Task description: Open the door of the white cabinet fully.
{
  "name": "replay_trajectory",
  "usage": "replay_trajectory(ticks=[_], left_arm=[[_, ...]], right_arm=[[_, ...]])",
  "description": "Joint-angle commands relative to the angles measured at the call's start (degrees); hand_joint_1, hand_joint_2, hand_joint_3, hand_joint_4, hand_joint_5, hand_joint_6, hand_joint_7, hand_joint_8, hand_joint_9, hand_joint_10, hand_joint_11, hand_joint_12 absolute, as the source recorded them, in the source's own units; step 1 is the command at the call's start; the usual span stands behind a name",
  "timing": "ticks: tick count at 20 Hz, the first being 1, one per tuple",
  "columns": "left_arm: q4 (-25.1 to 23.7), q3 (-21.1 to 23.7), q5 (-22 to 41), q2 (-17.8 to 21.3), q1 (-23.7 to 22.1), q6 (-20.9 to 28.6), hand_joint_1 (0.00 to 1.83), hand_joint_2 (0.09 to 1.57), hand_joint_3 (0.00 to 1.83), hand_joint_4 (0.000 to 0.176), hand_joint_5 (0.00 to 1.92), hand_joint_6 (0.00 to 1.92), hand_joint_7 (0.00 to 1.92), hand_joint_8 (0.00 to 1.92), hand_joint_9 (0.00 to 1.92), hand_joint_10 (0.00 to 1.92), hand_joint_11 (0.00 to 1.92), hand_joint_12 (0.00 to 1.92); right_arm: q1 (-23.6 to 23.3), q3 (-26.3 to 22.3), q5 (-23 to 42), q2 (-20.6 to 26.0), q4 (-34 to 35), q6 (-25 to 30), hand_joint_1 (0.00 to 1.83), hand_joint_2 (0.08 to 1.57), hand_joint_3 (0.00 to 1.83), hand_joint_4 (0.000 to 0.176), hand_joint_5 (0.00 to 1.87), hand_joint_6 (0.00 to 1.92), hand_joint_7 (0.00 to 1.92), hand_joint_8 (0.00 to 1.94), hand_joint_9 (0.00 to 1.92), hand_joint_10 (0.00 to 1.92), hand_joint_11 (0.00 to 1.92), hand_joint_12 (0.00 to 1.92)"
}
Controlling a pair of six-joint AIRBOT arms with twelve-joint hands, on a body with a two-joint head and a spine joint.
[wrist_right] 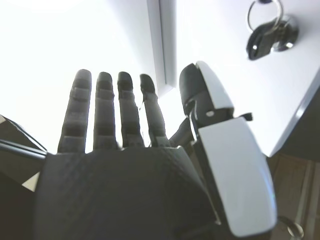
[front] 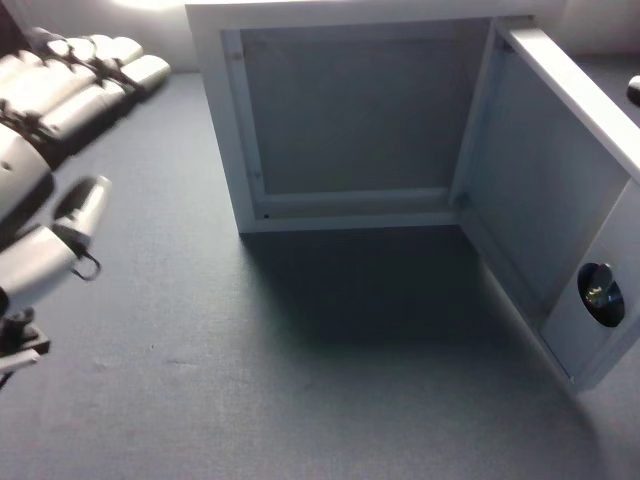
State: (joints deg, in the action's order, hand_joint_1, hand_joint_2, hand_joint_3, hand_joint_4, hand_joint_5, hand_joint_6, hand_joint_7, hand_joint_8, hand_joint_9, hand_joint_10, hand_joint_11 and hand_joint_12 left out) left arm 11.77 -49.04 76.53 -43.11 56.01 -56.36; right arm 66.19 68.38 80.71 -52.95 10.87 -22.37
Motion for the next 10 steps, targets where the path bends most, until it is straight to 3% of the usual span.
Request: replay_trajectory(ticks=[1, 2, 3, 4, 5, 6, 10], left_arm=[[0.9, -0.7, 8.0, -0.3, -0.3, -0.1, 0.55, 1.57, 0.38, 0.000, 0.10, 0.00, 0.07, 0.00, 0.07, 0.00, 0.00, 0.38], [2.0, -1.5, 7.2, -1.3, -0.3, 0.7, 0.62, 1.57, 0.25, 0.000, 0.06, 0.00, 0.02, 0.00, 0.01, 0.00, 0.00, 0.09], [2.0, -1.7, 7.1, -1.4, -0.3, 0.9, 0.48, 1.57, 0.22, 0.000, 0.08, 0.00, 0.05, 0.00, 0.04, 0.00, 0.00, 0.14], [2.0, -1.8, 6.7, -1.7, -0.1, 1.6, 0.48, 1.57, 0.22, 0.000, 0.08, 0.00, 0.05, 0.00, 0.04, 0.00, 0.00, 0.14], [2.1, -1.7, 6.8, -1.8, 0.0, 1.6, 0.32, 1.57, 0.21, 0.000, 0.07, 0.00, 0.03, 0.00, 0.02, 0.00, 0.00, 0.14], [2.3, -1.7, 7.1, -1.8, 0.1, 1.6, 0.05, 1.57, 0.22, 0.000, 0.06, 0.00, 0.01, 0.00, 0.00, 0.00, 0.00, 0.02], [3.5, -1.4, 9.3, -1.3, 1.4, 1.6, 0.00, 1.52, 0.07, 0.000, 0.04, 0.00, 0.00, 0.00, 0.00, 0.00, 0.00, 0.00]], right_arm=[[0.0, -0.1, 8.2, 0.6, 2.0, 0.3, 0.65, 1.38, 0.00, 0.000, 0.20, 0.01, 0.17, 0.00, 0.12, 0.00, 0.09, 0.02], [0.0, -0.1, 8.6, 0.7, 2.4, 0.3, 0.67, 1.38, 0.00, 0.003, 0.22, 0.01, 0.15, 0.00, 0.09, 0.00, 0.09, 0.01], [0.0, -0.1, 8.6, 0.7, 2.5, 0.3, 0.65, 1.39, 0.00, 0.011, 0.21, 0.00, 0.14, 0.00, 0.09, 0.00, 0.09, 0.02], [0.0, -0.2, 8.9, 0.8, 2.7, 0.3, 0.65, 1.39, 0.00, 0.011, 0.21, 0.00, 0.14, 0.00, 0.09, 0.00, 0.09, 0.02], [0.0, -0.4, 9.2, 1.0, 2.8, 0.3, 0.63, 1.39, 0.00, 0.004, 0.20, 0.00, 0.14, 0.00, 0.09, 0.00, 0.08, 0.02], [0.0, -0.6, 9.7, 1.0, 2.9, 0.3, 0.61, 1.40, 0.00, 0.002, 0.21, 0.00, 0.15, 0.00, 0.11, 0.00, 0.11, 0.03], [0.3, -1.3, 13.0, 1.5, 3.3, 0.3, 0.68, 1.40, 0.00, 0.000, 0.21, 0.00, 0.13, 0.00, 0.09, 0.00, 0.08, 0.02]])
